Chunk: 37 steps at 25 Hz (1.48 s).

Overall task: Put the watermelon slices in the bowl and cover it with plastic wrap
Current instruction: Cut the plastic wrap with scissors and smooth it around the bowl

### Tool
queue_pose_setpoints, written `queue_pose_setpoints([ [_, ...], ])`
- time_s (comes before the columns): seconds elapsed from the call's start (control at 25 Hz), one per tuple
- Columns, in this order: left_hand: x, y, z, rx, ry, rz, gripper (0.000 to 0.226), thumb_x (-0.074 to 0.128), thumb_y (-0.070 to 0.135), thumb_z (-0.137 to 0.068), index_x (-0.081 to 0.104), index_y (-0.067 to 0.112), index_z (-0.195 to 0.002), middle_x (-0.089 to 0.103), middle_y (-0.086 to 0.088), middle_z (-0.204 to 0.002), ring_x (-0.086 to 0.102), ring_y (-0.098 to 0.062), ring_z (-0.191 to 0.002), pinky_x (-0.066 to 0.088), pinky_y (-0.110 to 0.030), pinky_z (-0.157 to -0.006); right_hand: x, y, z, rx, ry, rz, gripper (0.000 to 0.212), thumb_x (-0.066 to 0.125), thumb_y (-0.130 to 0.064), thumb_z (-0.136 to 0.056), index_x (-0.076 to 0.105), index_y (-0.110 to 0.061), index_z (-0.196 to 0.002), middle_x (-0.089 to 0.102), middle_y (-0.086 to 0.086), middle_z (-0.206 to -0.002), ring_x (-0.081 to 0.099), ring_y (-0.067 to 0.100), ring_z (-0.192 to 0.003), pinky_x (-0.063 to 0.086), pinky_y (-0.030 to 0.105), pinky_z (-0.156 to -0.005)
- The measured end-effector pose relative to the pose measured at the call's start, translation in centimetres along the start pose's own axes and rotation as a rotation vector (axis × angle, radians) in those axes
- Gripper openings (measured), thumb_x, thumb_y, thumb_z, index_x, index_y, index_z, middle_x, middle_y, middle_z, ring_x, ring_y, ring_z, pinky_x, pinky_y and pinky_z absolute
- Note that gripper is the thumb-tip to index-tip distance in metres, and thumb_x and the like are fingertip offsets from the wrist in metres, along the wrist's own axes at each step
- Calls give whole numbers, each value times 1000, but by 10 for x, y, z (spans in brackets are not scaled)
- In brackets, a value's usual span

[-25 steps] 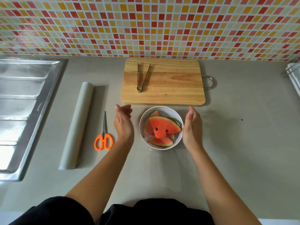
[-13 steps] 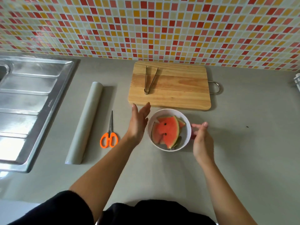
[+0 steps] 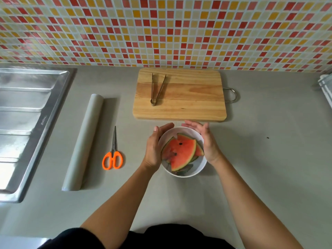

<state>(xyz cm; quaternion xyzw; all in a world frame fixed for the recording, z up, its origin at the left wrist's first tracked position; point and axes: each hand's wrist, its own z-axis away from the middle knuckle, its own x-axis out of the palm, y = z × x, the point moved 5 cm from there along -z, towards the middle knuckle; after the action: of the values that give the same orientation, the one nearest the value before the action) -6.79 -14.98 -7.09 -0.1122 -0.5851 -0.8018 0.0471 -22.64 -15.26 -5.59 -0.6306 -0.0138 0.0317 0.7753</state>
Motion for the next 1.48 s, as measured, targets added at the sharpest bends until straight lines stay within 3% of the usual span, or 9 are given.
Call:
queue_pose_setpoints([
  [0.2,0,0,-6,-56,23,-194,64,17,69,-87,69,36,-105,69,-4,-112,62,-22,-109,47,-50,-98,-1,10,-6,162,35,33,85,16,-93,-61,66,-38,-101,69,6,-109,63,23,-104,45,50,-97],
  [0.32,1,2,-7,-91,-23,-294,69,13,72,-86,67,34,-109,68,-4,-115,61,-22,-110,47,-48,-98,-4,13,-7,205,72,232,99,3,-94,-56,63,-36,-110,65,2,-118,58,16,-108,43,32,-92],
  [0.56,-15,-13,36,-15,241,211,57,14,46,-100,47,13,-135,49,-6,-141,43,-20,-133,31,-38,-113,-7,9,14,24,156,106,81,7,-87,-68,53,-42,-118,57,-18,-123,50,-5,-116,35,10,-93],
  [0.68,5,-25,58,33,191,278,54,25,49,-96,48,19,-135,58,-3,-133,53,-15,-124,43,-31,-103,4,15,34,39,369,19,74,10,-81,-75,57,-40,-115,59,-20,-115,54,-7,-107,37,2,-84],
  [0.84,6,-11,8,-49,154,196,61,11,50,-100,50,17,-133,61,0,-130,55,-14,-121,46,-25,-97,22,17,59,54,725,-92,68,13,-58,-88,47,-18,-132,49,-7,-129,45,2,-122,34,13,-97],
  [1.0,-27,7,-20,39,336,169,62,7,47,-100,41,14,-141,42,-1,-147,34,-12,-138,21,-24,-110,13,29,76,87,752,-105,68,14,-59,-87,36,-17,-137,36,-9,-132,34,-1,-127,26,15,-103],
  [1.24,-5,-16,26,33,142,103,55,18,58,-92,47,34,-132,51,8,-139,48,-5,-127,40,-21,-102,-7,5,17,-140,241,-162,87,28,-86,-70,43,-23,-129,44,0,-140,38,11,-133,26,30,-112],
  [1.32,4,-14,23,34,168,107,53,17,56,-95,49,33,-130,55,1,-136,51,-11,-125,44,-24,-100,2,10,11,-96,227,-234,86,32,-85,-69,51,-22,-123,53,2,-132,44,18,-129,32,36,-109],
  [1.48,2,-6,7,4,164,251,58,12,47,-100,59,19,-120,71,2,-110,64,-13,-106,53,-20,-80,8,26,16,50,339,-451,69,18,-68,-84,60,-23,-115,69,-5,-112,60,12,-110,50,19,-82],
])
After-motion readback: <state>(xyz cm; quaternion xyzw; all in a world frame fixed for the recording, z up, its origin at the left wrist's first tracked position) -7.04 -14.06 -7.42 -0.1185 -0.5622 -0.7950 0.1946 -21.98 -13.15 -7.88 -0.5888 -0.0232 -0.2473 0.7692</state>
